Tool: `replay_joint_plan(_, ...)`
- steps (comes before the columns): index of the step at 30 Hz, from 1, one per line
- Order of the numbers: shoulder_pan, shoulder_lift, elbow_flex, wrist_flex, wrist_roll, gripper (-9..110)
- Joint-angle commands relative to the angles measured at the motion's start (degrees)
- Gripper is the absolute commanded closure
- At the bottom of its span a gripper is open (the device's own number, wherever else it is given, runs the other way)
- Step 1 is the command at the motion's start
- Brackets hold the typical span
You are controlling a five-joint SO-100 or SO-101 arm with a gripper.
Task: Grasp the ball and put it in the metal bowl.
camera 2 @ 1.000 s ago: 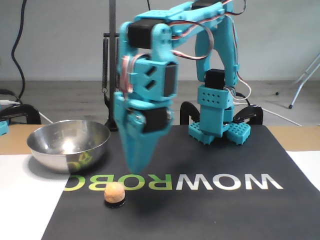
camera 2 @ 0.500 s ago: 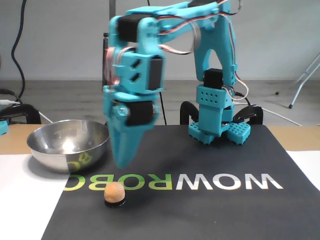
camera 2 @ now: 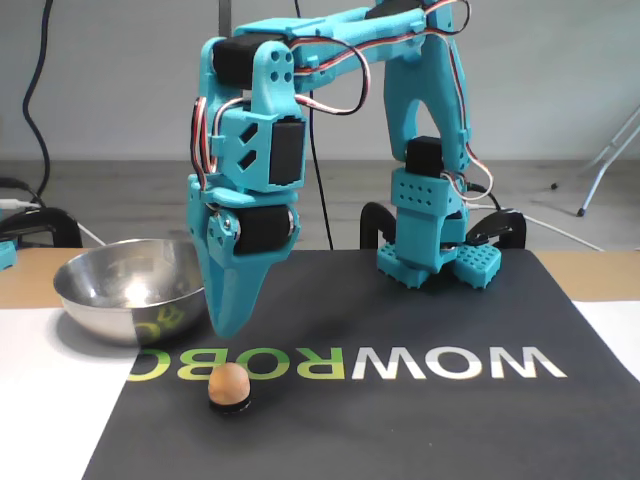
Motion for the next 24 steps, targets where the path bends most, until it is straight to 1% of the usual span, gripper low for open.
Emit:
replay_joint_plan(1, 1.0, -0.9, -3.9, 0.3, -0.4, 101)
replay_joint_plan(7, 1.6, -4.7, -7.0, 0.4, -0.4, 101)
replay_joint_plan(19, -0.5, -4.5, -6.2, 0.5, -0.1, 101)
replay_joint_plan(24, -1.1, -4.3, -6.9, 5.1, -0.5, 101)
